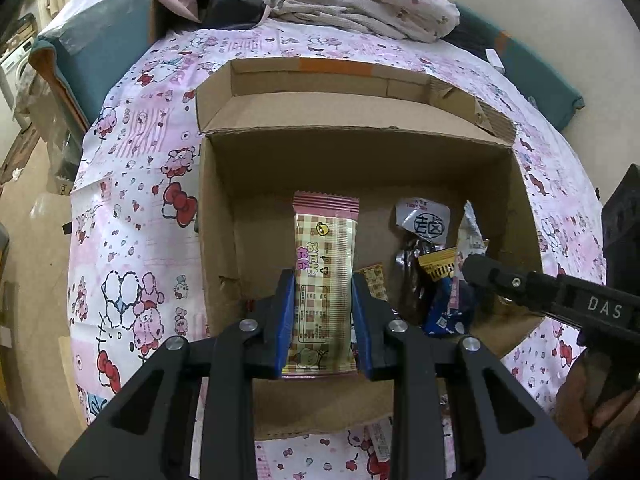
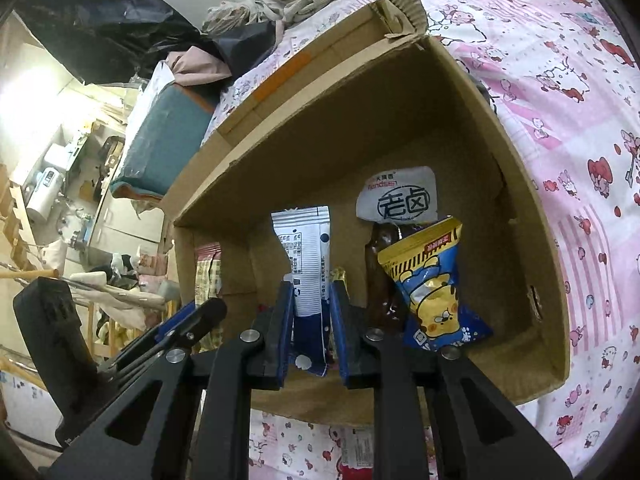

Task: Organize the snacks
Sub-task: 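Carry both bars over the box and open both grippers to drop them, then withdraw both tools from the box toward the snack pile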

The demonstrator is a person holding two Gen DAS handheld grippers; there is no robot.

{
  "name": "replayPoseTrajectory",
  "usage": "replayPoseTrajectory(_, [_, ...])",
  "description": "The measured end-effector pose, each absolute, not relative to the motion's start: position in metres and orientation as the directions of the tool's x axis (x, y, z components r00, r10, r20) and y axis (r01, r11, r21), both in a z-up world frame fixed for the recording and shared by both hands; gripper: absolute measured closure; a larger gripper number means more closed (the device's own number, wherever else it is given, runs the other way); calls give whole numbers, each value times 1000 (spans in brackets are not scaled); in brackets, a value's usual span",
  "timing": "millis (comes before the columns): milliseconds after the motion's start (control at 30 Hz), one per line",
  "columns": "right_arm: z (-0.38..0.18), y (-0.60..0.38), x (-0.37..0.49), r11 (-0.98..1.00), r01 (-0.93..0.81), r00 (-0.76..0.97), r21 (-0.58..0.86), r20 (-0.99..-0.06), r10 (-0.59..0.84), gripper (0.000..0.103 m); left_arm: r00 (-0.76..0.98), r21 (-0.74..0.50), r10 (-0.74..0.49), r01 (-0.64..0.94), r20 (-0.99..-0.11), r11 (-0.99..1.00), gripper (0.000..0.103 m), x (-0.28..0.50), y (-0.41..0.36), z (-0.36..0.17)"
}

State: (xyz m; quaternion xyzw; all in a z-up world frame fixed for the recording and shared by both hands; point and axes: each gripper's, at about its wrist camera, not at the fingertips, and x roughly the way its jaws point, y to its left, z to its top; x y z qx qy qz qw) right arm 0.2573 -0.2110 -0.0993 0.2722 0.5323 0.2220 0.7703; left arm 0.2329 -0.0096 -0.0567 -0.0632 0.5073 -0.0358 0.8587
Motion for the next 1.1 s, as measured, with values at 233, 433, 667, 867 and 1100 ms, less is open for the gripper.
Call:
replayPoseTrajectory(233, [-97,-213,256,772,-47,371,634,-707,602,38,517,-128,-97,-23,-851,992,34,227,-11,-47])
replayPoseTrajectory(433, [-92,-221,255,776,-31,419,630,-697,582,26,494,-140,-98,-48,-864,989,24,228,-8,-45])
replayPoseTrajectory(667, [-88,-221,252,786,-40,437,617,-697,569,26,540,-155,-113,-33,-834,987,24,220,-6,-39])
replayPoseTrajectory(867, [-62,-215,239,826,-119,529,552,-668,523,16,593,-144,-84,-54,-801,988,24,210,-2,-25])
replayPoseTrajectory(1100, [-53,-228,226,797,-71,550,600,-643,533,6,639,-140,-42,-103,-768,985,4,194,12,-10])
